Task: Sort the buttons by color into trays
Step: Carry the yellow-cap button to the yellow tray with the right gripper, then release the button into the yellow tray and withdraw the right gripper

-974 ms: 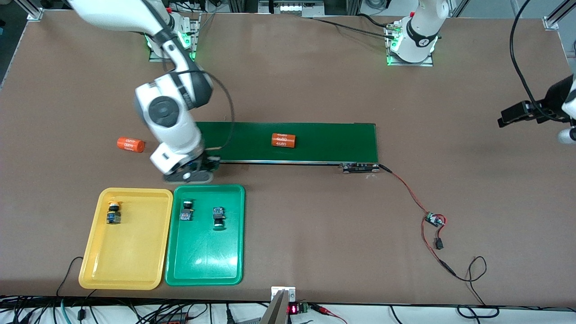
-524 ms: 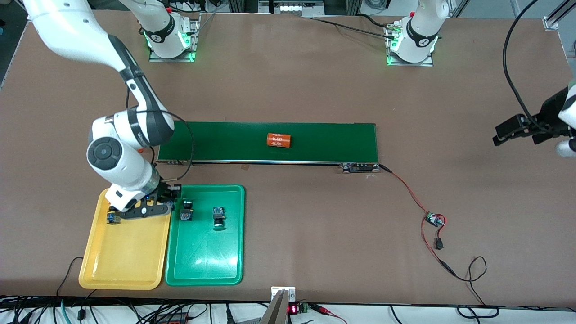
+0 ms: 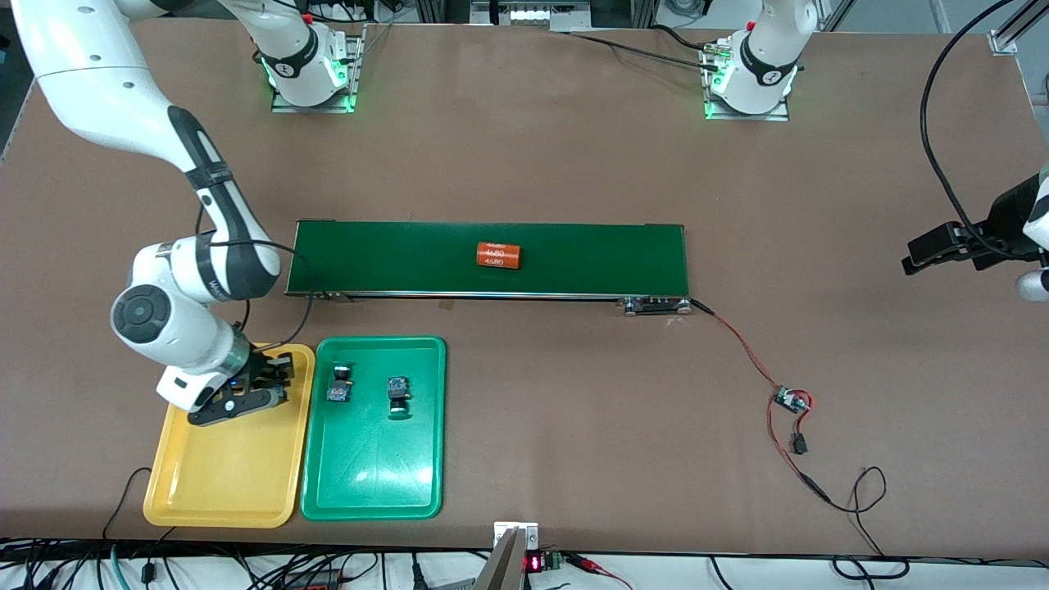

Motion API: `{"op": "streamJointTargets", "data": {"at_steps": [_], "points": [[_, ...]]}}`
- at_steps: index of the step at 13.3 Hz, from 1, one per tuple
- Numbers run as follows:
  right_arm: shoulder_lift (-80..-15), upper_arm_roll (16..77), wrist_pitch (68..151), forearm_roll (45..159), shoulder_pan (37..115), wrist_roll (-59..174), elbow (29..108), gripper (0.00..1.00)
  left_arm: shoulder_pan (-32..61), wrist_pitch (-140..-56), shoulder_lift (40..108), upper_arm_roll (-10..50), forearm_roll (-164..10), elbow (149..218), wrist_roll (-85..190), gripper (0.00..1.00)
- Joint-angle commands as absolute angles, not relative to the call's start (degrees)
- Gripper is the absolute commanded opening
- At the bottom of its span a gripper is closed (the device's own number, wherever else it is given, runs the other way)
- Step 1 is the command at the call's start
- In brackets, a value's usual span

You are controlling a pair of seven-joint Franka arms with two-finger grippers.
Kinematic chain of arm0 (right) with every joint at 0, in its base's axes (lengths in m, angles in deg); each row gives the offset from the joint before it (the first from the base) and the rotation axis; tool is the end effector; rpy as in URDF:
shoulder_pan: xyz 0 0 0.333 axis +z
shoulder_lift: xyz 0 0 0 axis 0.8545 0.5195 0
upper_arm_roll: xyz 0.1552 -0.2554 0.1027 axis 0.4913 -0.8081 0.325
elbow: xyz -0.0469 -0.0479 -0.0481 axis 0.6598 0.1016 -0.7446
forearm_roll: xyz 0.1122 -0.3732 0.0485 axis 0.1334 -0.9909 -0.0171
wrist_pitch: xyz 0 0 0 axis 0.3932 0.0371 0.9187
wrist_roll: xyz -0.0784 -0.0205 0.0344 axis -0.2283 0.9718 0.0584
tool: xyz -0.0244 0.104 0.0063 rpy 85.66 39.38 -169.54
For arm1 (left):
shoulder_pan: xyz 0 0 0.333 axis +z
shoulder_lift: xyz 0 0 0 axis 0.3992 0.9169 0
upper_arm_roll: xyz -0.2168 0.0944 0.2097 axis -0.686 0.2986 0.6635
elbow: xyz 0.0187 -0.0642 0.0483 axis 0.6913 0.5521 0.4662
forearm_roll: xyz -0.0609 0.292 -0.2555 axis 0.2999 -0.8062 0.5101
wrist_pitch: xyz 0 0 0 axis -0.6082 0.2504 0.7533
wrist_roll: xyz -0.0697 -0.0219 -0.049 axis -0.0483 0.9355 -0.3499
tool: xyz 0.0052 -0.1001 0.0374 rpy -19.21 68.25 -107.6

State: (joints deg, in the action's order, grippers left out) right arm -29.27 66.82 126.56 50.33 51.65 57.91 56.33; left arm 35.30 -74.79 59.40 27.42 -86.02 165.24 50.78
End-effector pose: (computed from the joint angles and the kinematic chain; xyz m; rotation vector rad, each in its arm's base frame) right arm 0.7177 0.0615 0.2504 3.0743 0.4821 0.1526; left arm 0.6172 0.0185 0.5907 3.0997 0.1516 0.0330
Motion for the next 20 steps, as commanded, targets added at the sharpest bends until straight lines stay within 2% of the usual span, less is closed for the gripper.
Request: {"op": "streamJointTargets", "data": {"at_steps": [1,2,3,5,6,8,9,14,18,20], "points": [[-27.44,68.02,126.68,49.56,49.83,56.52,55.44,0.23,35.74,-74.37,59.60,27.73,-85.70,164.39,50.01,1.00],[-27.18,67.93,127.81,49.56,49.22,56.35,55.79,0.30,35.74,-74.20,59.24,27.82,-85.61,164.31,49.83,1.00],[-27.17,67.93,128.17,49.56,48.77,56.35,56.32,0.43,35.74,-73.50,58.81,27.30,-85.70,164.05,50.00,1.00],[-27.09,67.93,128.35,49.56,48.68,56.52,56.50,0.78,35.83,-69.73,58.10,27.90,-85.61,164.13,49.91,1.00],[-27.09,67.93,128.35,49.65,48.68,56.87,56.50,1.00,35.13,-69.28,57.92,29.13,-85.61,164.13,49.91,1.00],[-27.35,67.93,128.26,49.73,48.77,56.96,56.76,1.00,29.19,-69.80,57.13,35.44,-85.70,164.65,49.91,1.00],[-27.52,67.93,128.26,49.82,48.77,57.05,56.94,1.00,27.76,-69.89,56.96,36.69,-85.70,164.66,49.91,1.00],[-29.98,67.84,127.47,50.35,49.30,56.96,57.20,1.00,27.66,-74.11,57.31,36.43,-85.70,164.75,49.91,1.00],[-40.24,67.49,124.15,50.44,49.73,58.71,62.81,1.00,27.92,-73.93,57.48,36.35,-85.70,164.83,49.91,1.00],[-46.13,67.40,118.10,50.96,49.82,62.39,63.09,1.00,28.01,-74.10,57.83,36.35,-85.70,164.84,49.91,1.00]]}}
